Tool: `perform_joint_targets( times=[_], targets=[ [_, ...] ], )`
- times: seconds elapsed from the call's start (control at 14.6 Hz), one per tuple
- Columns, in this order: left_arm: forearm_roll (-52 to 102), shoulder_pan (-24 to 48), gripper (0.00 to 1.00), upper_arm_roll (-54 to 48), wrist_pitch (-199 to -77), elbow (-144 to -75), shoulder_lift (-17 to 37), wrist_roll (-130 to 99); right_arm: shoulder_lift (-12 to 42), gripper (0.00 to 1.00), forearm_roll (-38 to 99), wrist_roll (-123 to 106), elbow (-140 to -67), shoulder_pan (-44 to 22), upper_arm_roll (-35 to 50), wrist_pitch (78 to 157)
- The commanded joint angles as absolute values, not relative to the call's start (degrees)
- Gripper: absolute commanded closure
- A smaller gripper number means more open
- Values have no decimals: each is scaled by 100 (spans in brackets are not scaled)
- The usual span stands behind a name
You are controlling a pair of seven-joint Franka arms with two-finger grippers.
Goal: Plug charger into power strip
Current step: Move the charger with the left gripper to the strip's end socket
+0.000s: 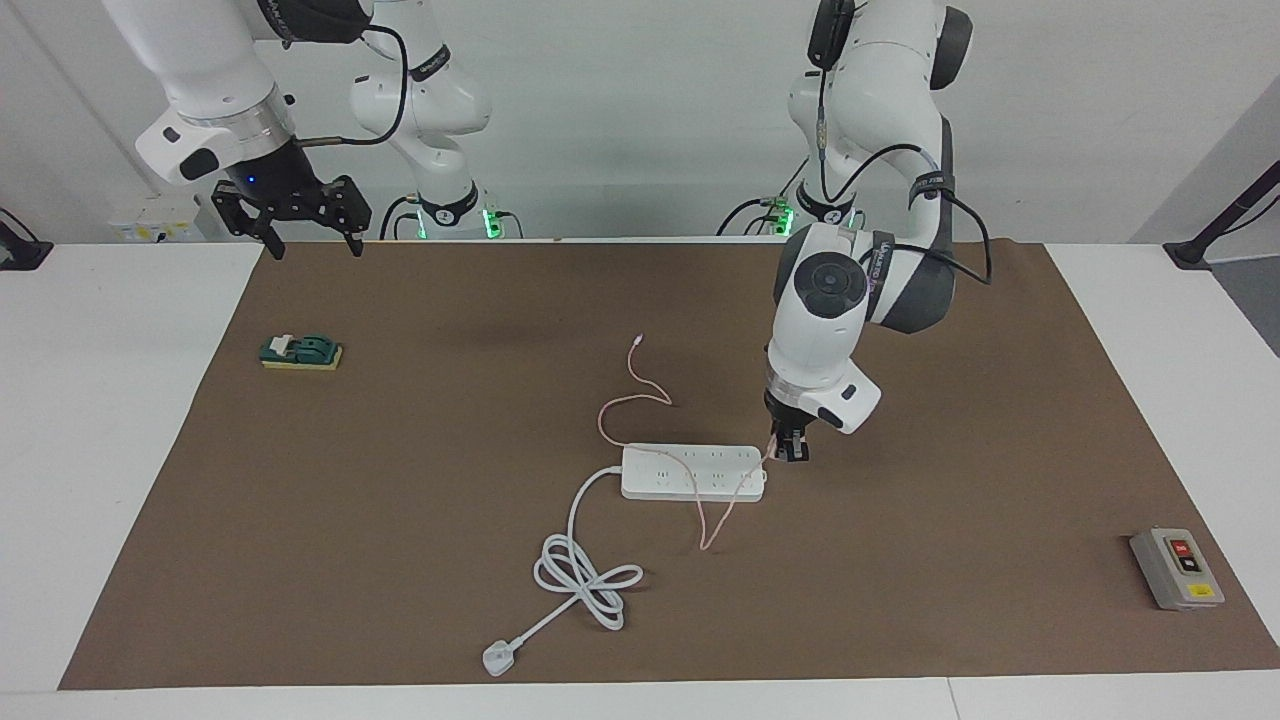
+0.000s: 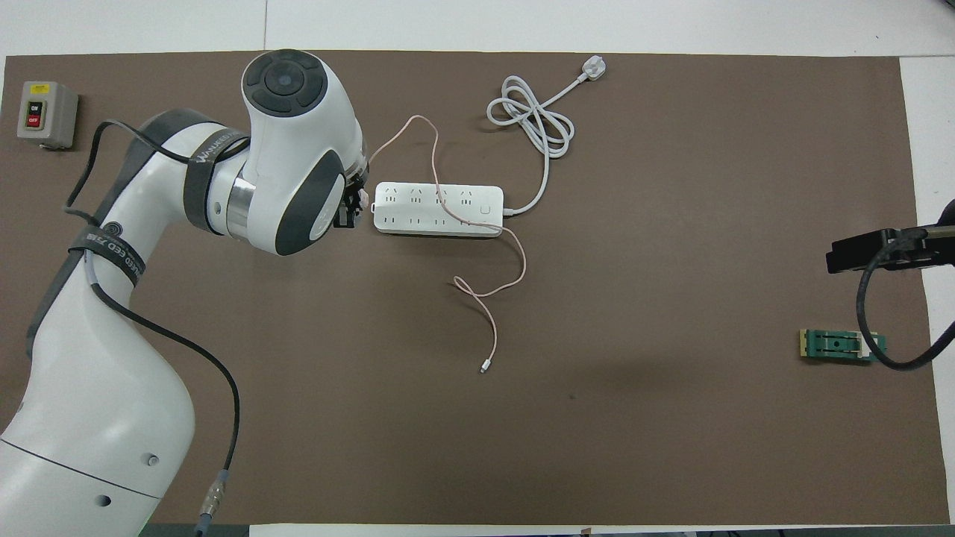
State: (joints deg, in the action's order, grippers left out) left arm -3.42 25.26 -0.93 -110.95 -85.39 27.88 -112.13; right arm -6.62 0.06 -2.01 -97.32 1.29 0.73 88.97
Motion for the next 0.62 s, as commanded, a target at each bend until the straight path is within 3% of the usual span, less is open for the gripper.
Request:
perform_joint_targets(
  times=[0.0,0.55],
  targets=[
    [-457,2760,100,-70,-11381,-8947,2566,-11452,-765,0,-97,-158,-9817,237,176,8903],
    [-413,2760,100,-237,-11786,-9554,2364,-11242,-747,0,-88,-132,-9809,255,149,8930]
  ],
)
